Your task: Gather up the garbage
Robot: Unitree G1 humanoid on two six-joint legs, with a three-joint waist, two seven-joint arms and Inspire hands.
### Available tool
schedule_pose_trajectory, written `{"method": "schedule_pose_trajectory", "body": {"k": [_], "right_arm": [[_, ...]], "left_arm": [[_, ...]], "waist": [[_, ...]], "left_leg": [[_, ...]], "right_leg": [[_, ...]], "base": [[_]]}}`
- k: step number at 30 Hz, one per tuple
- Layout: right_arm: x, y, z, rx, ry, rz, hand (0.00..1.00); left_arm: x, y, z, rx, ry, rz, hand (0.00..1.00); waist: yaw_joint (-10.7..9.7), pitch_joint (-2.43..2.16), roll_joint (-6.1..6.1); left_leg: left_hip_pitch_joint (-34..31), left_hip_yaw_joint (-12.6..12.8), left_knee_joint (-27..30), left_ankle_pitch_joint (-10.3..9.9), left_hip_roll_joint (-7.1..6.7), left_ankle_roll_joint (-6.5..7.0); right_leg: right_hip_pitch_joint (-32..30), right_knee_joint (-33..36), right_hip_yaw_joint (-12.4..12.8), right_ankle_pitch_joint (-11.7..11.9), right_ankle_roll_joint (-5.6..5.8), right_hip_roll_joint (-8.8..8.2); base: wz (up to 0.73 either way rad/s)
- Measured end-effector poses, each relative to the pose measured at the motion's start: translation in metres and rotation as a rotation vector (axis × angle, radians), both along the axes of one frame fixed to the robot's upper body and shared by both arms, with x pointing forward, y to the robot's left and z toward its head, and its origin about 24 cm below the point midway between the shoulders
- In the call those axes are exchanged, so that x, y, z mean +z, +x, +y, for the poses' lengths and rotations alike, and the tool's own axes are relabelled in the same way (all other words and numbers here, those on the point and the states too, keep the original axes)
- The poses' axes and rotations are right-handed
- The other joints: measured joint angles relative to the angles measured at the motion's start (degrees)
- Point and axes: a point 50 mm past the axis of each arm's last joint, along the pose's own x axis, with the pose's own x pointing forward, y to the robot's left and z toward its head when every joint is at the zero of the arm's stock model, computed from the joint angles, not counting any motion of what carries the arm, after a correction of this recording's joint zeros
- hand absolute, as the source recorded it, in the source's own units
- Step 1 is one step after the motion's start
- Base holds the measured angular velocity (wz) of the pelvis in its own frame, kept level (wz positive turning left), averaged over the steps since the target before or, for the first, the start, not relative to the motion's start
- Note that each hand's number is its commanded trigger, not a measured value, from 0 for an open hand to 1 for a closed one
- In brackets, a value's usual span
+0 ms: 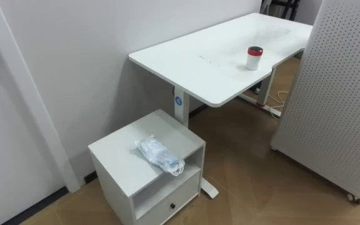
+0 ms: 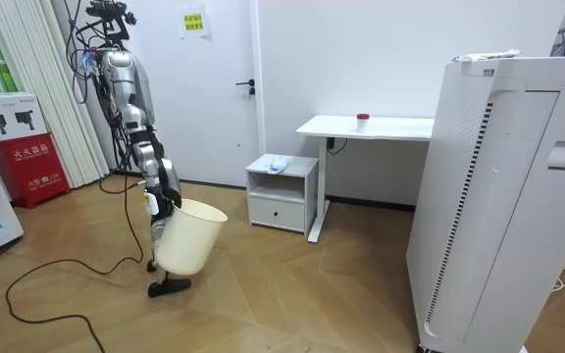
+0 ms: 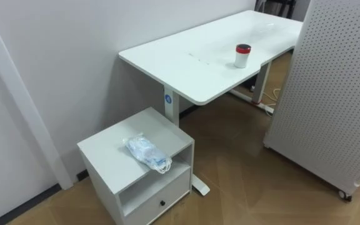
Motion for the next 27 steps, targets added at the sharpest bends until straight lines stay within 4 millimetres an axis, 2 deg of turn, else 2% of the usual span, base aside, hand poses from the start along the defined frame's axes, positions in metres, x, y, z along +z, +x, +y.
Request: {"method": "schedule_pose_trajectory", "body": {"k": [21,24,27], "right_arm": [[-0.0003,-0.0025,0.0021,0.024,0.021,0.019,1.0],[-0.0003,-0.0037,0.0021,0.029,0.021,0.021,1.0],[-0.0005,-0.005,0.003,0.034,0.026,0.026,1.0]], "left_arm": [[0.0004,0.0007,0.0017,-0.007,-0.013,0.003,0.0],[0.0007,0.0008,0.0024,-0.017,-0.009,0.008,0.0],[0.0012,0.0015,0.0039,-0.018,-0.003,0.007,0.0]], "waist": [[0.1,-0.22,-0.46],[0.4,-0.25,-0.3],[0.8,-0.17,-0.36]], "left_leg": [[0.1,0.6,0.2,0.0,0.31,-0.03],[-0.4,1.0,1.7,-1.0,0.91,-0.24],[-1.6,1.3,5.7,-3.1,2.13,-0.86]], "right_leg": [[-0.2,0.2,0.2,0.0,0.0,0.06],[-0.8,0.5,0.3,-0.1,-0.13,0.47],[-1.4,2.6,0.3,-1.2,-1.15,1.34]], "base": [[0.0],[-0.1],[-0.13]]}}
